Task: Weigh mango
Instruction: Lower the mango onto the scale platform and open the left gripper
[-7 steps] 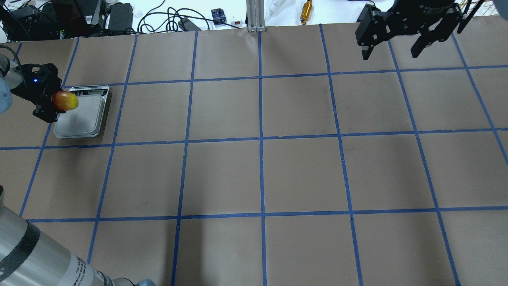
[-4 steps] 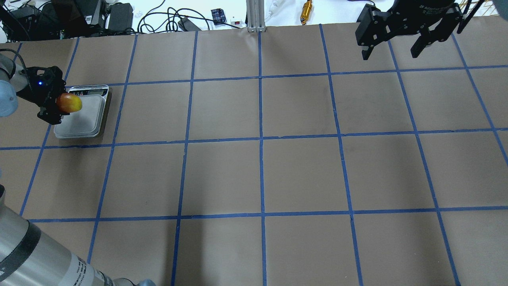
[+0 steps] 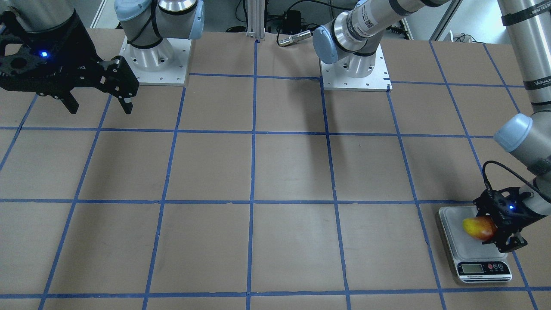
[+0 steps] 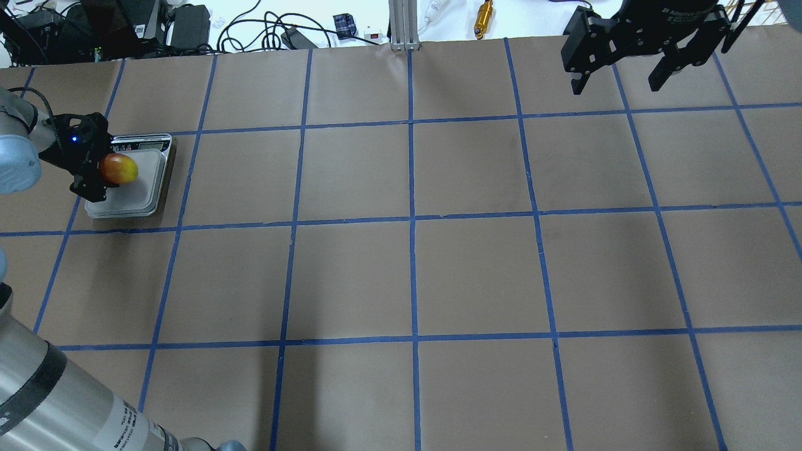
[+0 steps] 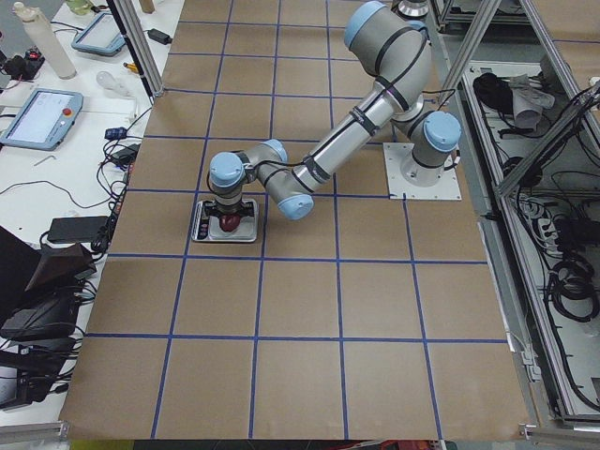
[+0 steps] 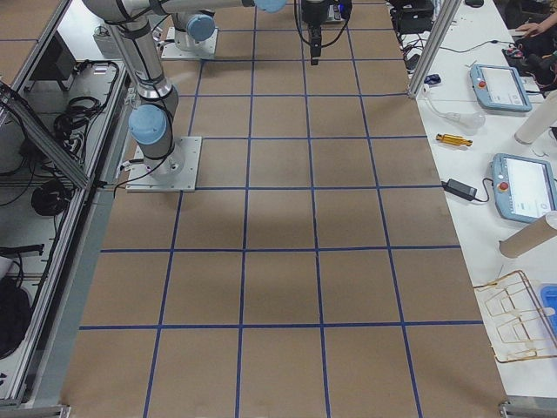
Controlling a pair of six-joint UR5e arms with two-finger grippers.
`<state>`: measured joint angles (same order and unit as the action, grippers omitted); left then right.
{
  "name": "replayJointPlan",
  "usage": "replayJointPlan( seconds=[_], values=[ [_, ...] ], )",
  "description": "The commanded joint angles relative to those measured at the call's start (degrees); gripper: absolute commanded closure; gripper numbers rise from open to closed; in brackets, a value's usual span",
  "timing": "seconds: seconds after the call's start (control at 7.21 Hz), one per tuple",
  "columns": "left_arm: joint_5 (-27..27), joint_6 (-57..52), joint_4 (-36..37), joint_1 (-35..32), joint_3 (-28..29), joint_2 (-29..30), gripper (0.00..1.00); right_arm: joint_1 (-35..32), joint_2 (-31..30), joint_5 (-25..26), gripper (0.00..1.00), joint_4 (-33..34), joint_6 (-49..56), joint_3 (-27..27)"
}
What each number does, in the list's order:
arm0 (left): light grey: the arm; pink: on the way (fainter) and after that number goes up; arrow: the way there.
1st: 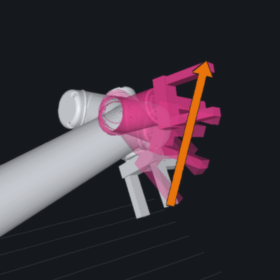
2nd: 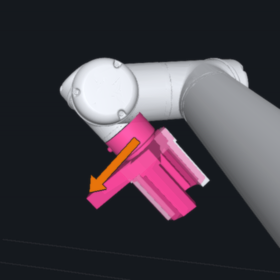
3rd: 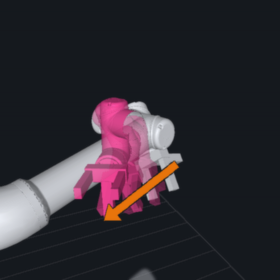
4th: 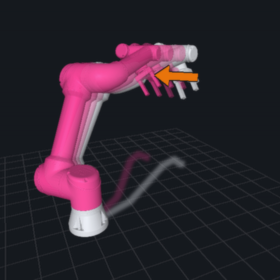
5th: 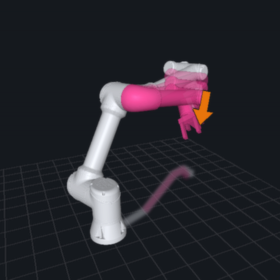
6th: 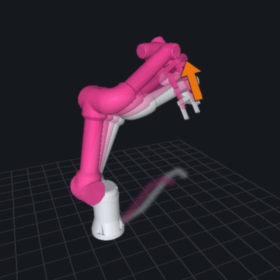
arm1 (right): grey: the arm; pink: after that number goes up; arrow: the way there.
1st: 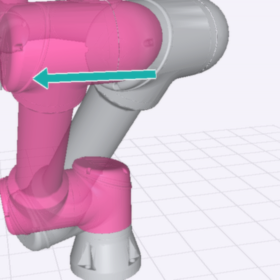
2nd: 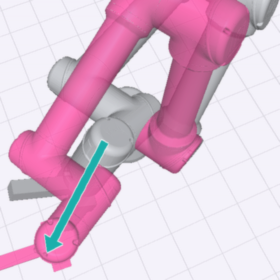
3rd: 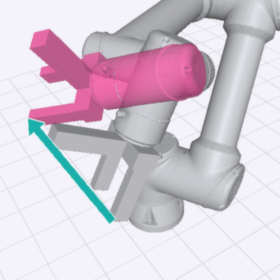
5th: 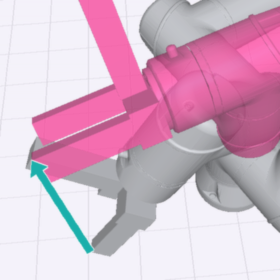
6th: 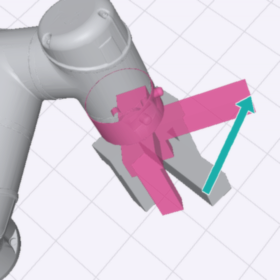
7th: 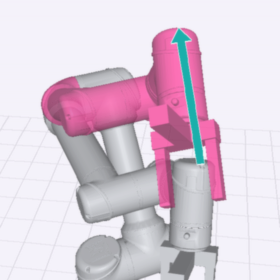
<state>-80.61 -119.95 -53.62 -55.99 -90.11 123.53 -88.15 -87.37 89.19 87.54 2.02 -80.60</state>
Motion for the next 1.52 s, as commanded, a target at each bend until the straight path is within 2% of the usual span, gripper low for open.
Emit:
replayJointPlan(
  seconds=[0.0,0.14,0.28,0.42,0.83,1.39],
  values=[
    [0.2,0.2,-0.1,0.0,-0.2,0.5,0.34,0.0,0.0,0.0,0.0,0.0,0.0,0.0],
    [0.1,0.2,-0.1,0.0,-0.1,0.6,0.25,0.0,0.0,0.0,0.0,0.0,0.0,0.0],
    [0.0,0.1,-0.2,0.0,0.0,0.7,0.05,0.0,0.0,-0.1,0.0,0.0,0.0,0.0],
    [-0.2,0.1,-0.2,0.0,0.1,0.6,0.0,0.0,-0.1,0.0,0.0,0.0,0.0,0.0],
    [-0.5,2.4,-1.8,0.0,-0.1,-2.3,0.0,0.0,0.0,0.0,0.0,0.0,0.0,0.0],
    [-0.9,5.1,-17.3,0.3,1.3,-12.6,0.0,0.0,0.0,0.0,0.0,0.0,0.0,0.0]
  ],
)
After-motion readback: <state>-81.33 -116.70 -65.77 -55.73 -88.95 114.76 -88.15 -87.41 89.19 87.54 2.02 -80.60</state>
